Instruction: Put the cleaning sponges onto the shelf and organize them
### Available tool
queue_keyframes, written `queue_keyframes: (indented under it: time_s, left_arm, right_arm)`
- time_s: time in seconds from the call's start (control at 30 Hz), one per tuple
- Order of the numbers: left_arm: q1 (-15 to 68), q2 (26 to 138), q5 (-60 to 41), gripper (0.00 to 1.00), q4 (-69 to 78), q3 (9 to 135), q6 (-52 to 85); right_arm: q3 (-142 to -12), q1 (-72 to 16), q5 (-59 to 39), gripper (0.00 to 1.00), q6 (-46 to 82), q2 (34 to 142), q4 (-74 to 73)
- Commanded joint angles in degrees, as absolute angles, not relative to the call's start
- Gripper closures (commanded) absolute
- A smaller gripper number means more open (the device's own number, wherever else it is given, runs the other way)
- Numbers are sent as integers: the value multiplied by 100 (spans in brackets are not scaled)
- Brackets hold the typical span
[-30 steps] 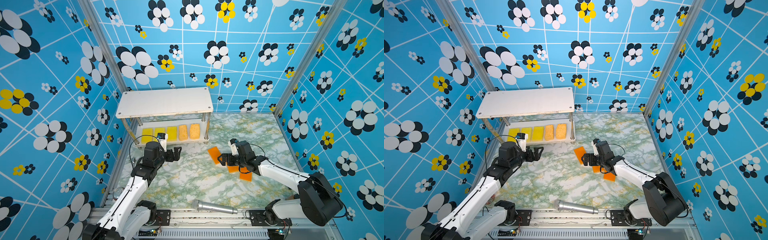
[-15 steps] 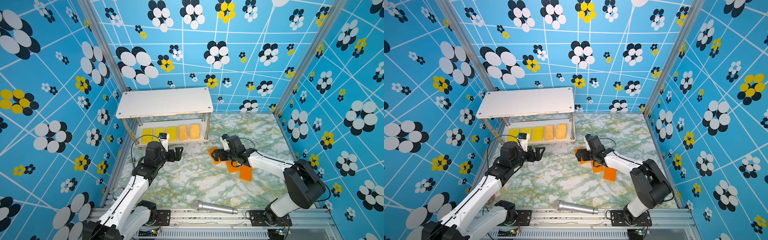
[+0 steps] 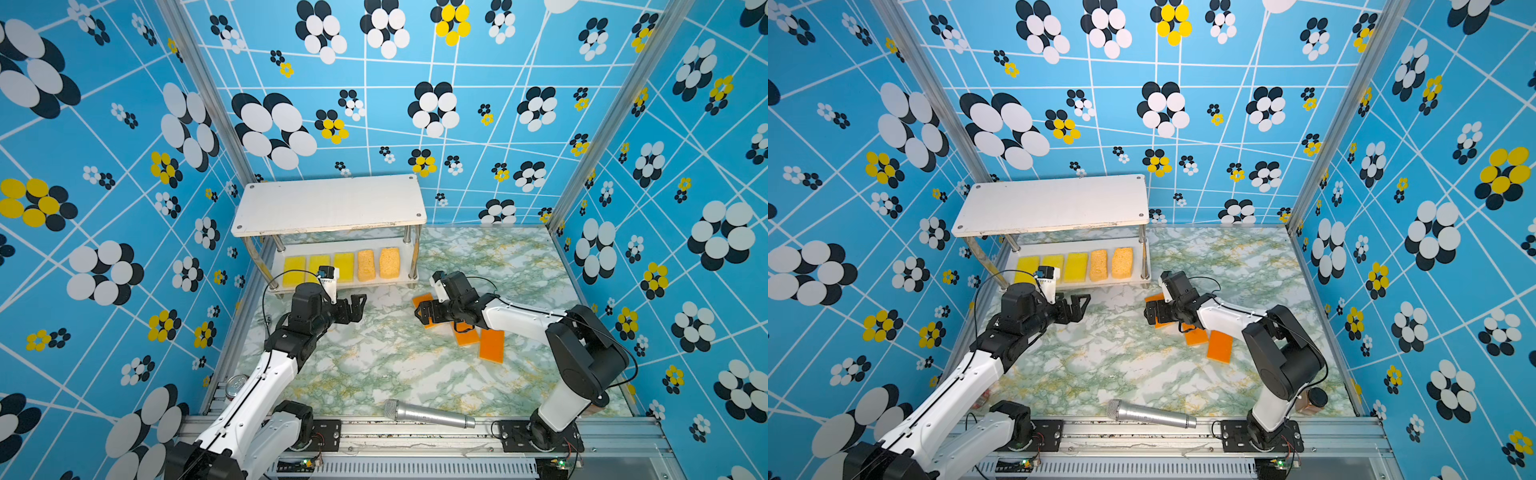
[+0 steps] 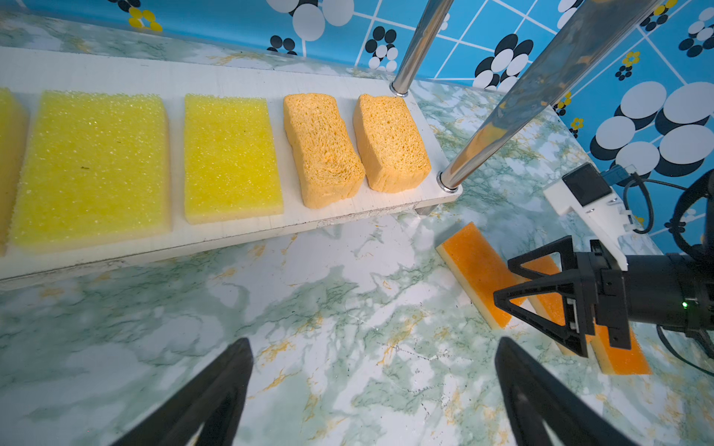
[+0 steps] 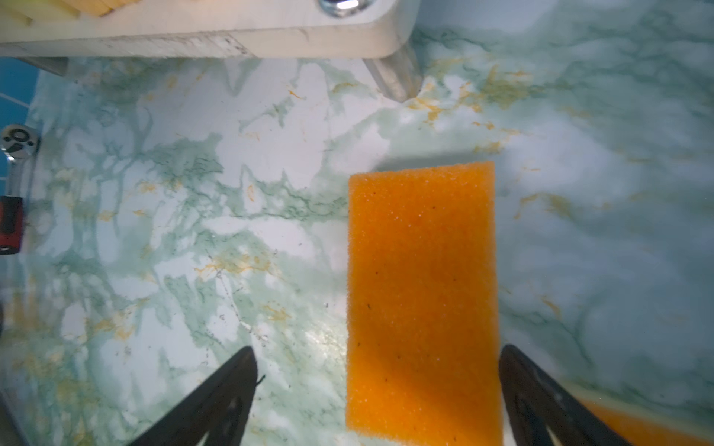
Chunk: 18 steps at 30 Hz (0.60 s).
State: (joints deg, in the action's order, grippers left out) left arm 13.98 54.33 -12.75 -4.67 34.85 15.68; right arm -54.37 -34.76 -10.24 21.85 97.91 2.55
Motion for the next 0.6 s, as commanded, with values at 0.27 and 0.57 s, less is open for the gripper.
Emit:
queue_keyframes:
  time_s: [0.27, 0.57]
  left_arm:
    - [1441, 5493, -1143, 1, -448, 3322, 1605]
    - [1456, 5526, -1169, 1, -449, 3329, 1607]
  right_arm:
    - [-5267, -3616, -1929, 1, 2254, 9901, -233]
    - [-4963, -3630, -954, 1, 2207, 9289, -127]
